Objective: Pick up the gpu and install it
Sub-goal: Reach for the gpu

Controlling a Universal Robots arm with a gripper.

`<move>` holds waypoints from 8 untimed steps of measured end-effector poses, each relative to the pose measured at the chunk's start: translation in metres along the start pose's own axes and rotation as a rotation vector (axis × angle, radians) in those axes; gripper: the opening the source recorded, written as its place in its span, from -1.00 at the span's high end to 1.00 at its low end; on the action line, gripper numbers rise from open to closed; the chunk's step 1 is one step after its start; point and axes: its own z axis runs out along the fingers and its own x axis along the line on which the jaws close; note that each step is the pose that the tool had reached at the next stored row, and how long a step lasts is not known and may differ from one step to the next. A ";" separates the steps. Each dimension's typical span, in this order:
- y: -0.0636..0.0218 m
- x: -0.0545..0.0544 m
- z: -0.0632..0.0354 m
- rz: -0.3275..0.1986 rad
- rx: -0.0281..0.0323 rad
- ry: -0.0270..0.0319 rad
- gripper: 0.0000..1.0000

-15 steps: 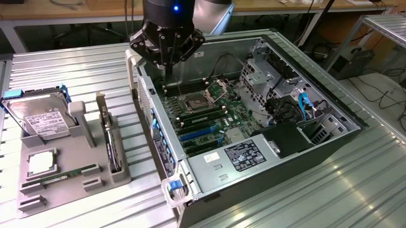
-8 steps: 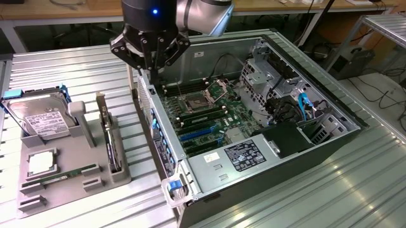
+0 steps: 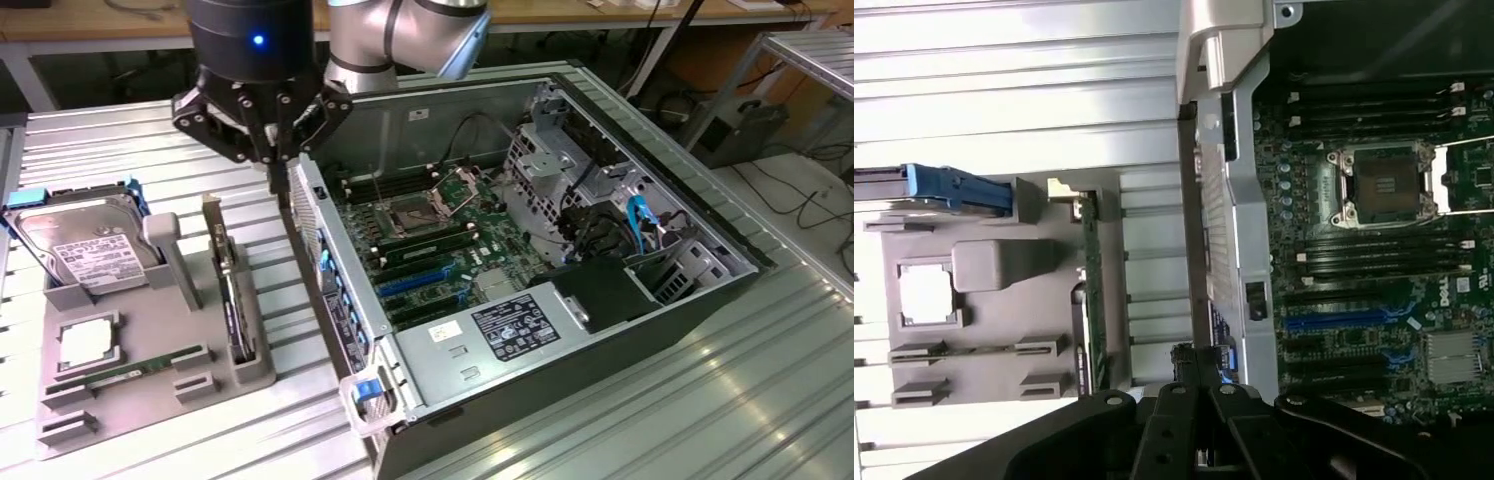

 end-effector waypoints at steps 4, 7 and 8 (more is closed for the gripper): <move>-0.0022 0.019 0.0049 0.000 0.0002 0.0001 0.79; -0.0037 0.033 0.0090 0.000 0.0003 -0.0001 0.79; -0.0042 0.039 0.0105 0.000 0.0005 -0.0001 0.79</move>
